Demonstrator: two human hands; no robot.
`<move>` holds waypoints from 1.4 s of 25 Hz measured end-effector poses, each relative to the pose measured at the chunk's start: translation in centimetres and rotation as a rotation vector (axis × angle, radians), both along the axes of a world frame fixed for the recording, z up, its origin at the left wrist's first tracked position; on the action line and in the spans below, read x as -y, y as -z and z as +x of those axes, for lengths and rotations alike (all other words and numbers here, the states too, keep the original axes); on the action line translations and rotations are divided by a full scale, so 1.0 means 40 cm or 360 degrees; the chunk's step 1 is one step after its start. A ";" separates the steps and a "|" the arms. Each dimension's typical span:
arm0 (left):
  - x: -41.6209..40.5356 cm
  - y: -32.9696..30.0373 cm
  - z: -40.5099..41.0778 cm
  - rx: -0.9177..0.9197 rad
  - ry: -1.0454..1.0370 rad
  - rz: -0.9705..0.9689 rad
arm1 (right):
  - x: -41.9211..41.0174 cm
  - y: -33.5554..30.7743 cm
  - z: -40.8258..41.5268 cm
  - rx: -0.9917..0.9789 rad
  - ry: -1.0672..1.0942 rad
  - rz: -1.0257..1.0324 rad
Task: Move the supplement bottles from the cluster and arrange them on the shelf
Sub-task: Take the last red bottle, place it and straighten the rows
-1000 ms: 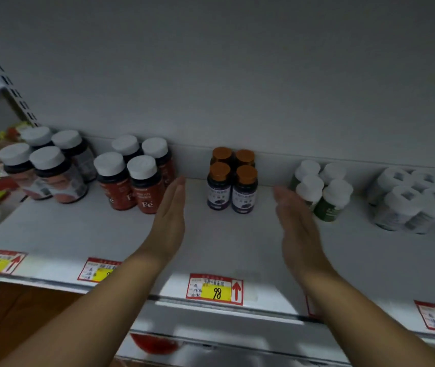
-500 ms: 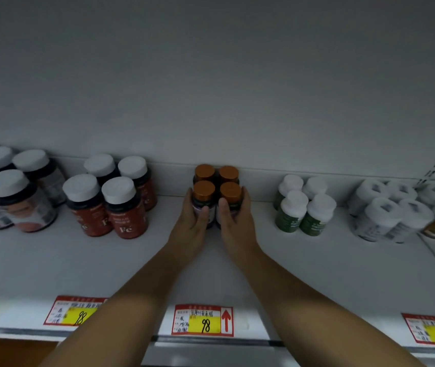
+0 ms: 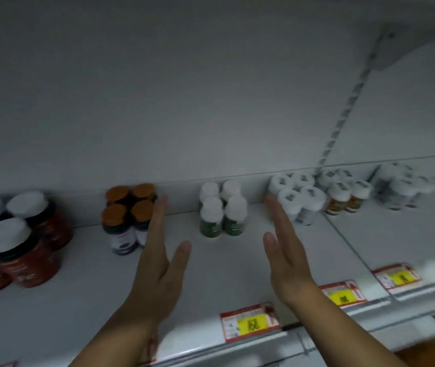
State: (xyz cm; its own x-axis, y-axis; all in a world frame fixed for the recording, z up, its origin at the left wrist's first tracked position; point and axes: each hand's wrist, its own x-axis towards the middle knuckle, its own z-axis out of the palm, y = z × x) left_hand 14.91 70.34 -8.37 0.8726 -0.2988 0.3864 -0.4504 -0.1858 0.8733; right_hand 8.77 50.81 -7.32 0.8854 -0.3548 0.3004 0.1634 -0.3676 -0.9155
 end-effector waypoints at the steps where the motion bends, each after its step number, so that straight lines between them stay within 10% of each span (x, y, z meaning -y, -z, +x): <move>1: 0.045 -0.005 0.001 0.0004 0.0033 0.0042 | 0.042 0.005 -0.017 0.0002 0.0043 -0.0016; 19: 0.923 0.042 -0.093 -0.0449 0.0028 -0.0221 | 0.846 0.086 0.020 -0.0151 0.0128 0.0580; 35: 1.031 0.101 0.026 -0.0823 -0.0112 -0.0638 | 0.817 0.148 0.179 -0.0201 -0.0202 0.0442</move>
State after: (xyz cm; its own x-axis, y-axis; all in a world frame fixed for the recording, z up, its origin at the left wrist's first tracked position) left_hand 15.95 29.10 -12.39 0.9878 -0.1545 -0.0183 0.0471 0.1854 0.9815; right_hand 15.92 18.11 -13.24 0.9520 -0.2920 0.0925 0.0704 -0.0851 -0.9939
